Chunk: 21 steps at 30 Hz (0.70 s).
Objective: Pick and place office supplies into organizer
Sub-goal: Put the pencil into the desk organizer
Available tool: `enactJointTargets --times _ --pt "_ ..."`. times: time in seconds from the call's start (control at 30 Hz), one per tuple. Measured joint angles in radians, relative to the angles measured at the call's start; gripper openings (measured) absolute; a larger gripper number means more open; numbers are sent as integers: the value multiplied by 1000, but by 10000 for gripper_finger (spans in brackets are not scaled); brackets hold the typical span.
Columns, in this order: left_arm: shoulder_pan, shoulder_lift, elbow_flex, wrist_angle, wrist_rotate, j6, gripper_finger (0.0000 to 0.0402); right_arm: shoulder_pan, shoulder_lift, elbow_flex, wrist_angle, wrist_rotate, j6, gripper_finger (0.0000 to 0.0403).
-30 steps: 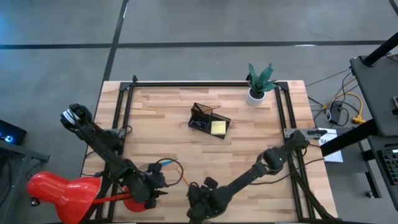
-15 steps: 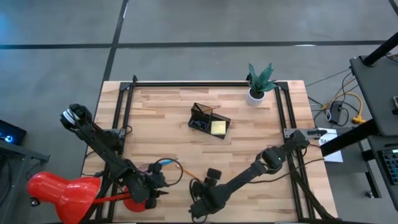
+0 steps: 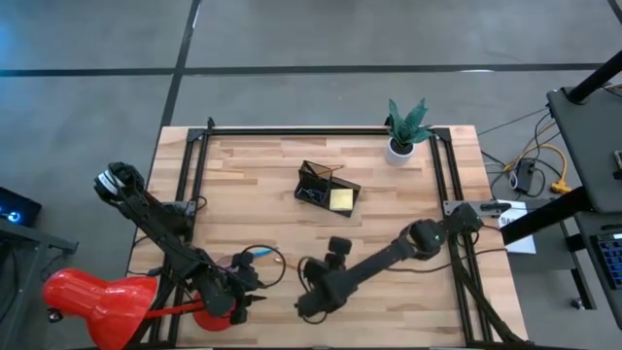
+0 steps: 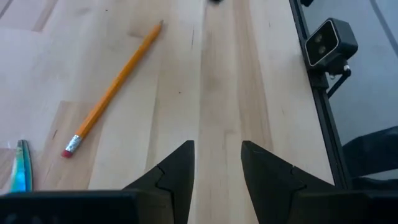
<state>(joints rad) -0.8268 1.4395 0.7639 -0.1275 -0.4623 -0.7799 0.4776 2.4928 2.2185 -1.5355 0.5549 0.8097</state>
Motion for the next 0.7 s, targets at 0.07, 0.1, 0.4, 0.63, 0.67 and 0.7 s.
enactJointTargets --times 0.07,0.1,0.4,0.63,0.67,0.7 --pt "0 0 -1 11 -7 -1 118 -27 -39 -11 3 -15 -31 25" --pt "0 0 -1 22 -9 -2 118 -47 -54 -18 6 -32 -42 23" --pt "3 0 -14 40 -14 -204 118 -162 -338 -386 462 -459 -255 8" --pt "-7 0 -37 53 -20 -225 118 -38 -628 -804 902 -345 -152 9" --pt "-6 0 -38 53 -27 -211 118 -31 -632 -839 945 -344 -130 11" --pt "-6 0 -38 55 -36 -202 118 -28 -632 -868 974 -348 -103 13"
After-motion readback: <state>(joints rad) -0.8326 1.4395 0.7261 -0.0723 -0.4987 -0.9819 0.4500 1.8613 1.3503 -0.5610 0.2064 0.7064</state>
